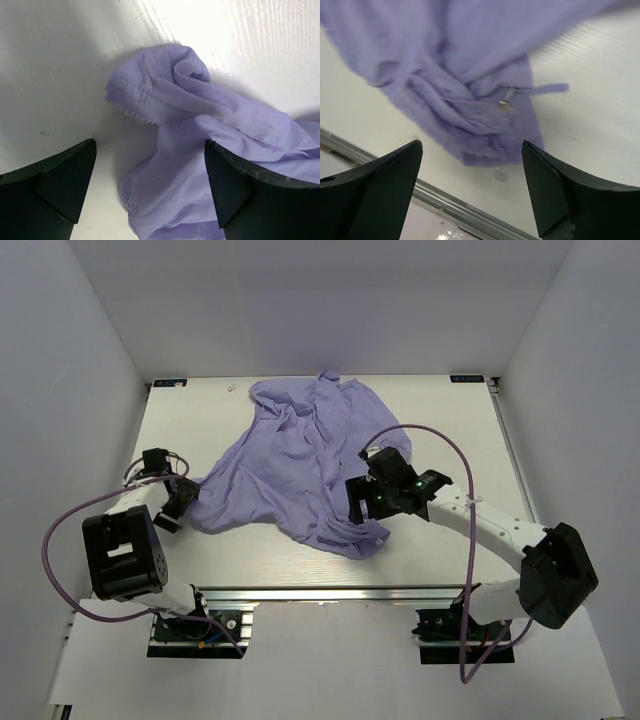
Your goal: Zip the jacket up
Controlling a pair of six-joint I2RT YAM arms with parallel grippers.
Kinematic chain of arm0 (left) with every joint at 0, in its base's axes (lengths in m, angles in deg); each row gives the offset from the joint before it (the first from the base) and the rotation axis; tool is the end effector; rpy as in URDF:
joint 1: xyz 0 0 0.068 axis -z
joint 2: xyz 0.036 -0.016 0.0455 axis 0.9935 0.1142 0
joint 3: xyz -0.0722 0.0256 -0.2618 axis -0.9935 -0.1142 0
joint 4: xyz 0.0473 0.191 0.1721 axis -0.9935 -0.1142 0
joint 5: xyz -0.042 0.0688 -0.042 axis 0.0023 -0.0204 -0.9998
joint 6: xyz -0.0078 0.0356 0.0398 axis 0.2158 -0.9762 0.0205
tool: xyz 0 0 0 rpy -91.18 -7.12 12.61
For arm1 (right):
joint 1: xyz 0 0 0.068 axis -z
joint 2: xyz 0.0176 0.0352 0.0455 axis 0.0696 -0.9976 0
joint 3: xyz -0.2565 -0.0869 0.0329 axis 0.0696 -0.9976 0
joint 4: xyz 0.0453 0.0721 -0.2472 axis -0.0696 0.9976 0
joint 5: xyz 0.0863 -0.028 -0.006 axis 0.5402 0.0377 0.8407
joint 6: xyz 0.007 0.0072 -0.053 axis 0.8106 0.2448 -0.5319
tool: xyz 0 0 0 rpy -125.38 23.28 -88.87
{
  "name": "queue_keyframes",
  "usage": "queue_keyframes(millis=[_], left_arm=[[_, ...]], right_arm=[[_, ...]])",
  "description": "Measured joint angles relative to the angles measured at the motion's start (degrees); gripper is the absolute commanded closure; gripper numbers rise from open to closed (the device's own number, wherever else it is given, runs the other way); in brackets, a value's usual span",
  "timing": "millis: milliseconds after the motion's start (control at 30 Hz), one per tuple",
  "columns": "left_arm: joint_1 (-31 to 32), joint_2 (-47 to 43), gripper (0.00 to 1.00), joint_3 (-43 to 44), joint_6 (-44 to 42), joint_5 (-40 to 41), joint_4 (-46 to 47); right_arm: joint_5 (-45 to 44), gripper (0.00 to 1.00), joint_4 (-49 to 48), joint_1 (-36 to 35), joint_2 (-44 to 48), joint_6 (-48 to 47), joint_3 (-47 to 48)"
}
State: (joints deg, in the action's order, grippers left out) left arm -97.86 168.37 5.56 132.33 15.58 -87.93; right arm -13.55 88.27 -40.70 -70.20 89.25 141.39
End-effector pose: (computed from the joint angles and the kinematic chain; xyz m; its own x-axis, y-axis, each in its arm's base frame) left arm 0.2554 0.0719 0.1645 -0.3584 -0.8669 -0.3463 -0.8868 0.4321 -0.1638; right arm 0.2025 0.1978 0.2551 -0.7449 -0.2524 -0.6176 -0.4515 0.8722 0.1881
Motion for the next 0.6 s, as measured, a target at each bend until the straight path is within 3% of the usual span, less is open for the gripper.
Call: queue_keyframes(millis=[133, 467, 533, 600], left_arm=[[-0.02, 0.57, 0.02, 0.35, -0.07, 0.00, 0.13], [-0.02, 0.72, 0.02, 0.35, -0.66, -0.28, 0.50], [-0.04, 0.72, 0.02, 0.37, -0.68, -0.33, 0.48], [-0.04, 0.72, 0.02, 0.37, -0.74, -0.46, 0.48]], right_arm=[[1.55, 0.18, -0.28, 4.15, -2.01, 0.33, -3.54], [6.34, 0.27, -5.18, 4.02, -7.98, -0.96, -8.17], [6.78, 0.61, -6.62, 4.02, -9.18, -1.49, -8.17], [7.23, 0.82, -7.65, 4.02, -10.19, -1.44, -8.17]])
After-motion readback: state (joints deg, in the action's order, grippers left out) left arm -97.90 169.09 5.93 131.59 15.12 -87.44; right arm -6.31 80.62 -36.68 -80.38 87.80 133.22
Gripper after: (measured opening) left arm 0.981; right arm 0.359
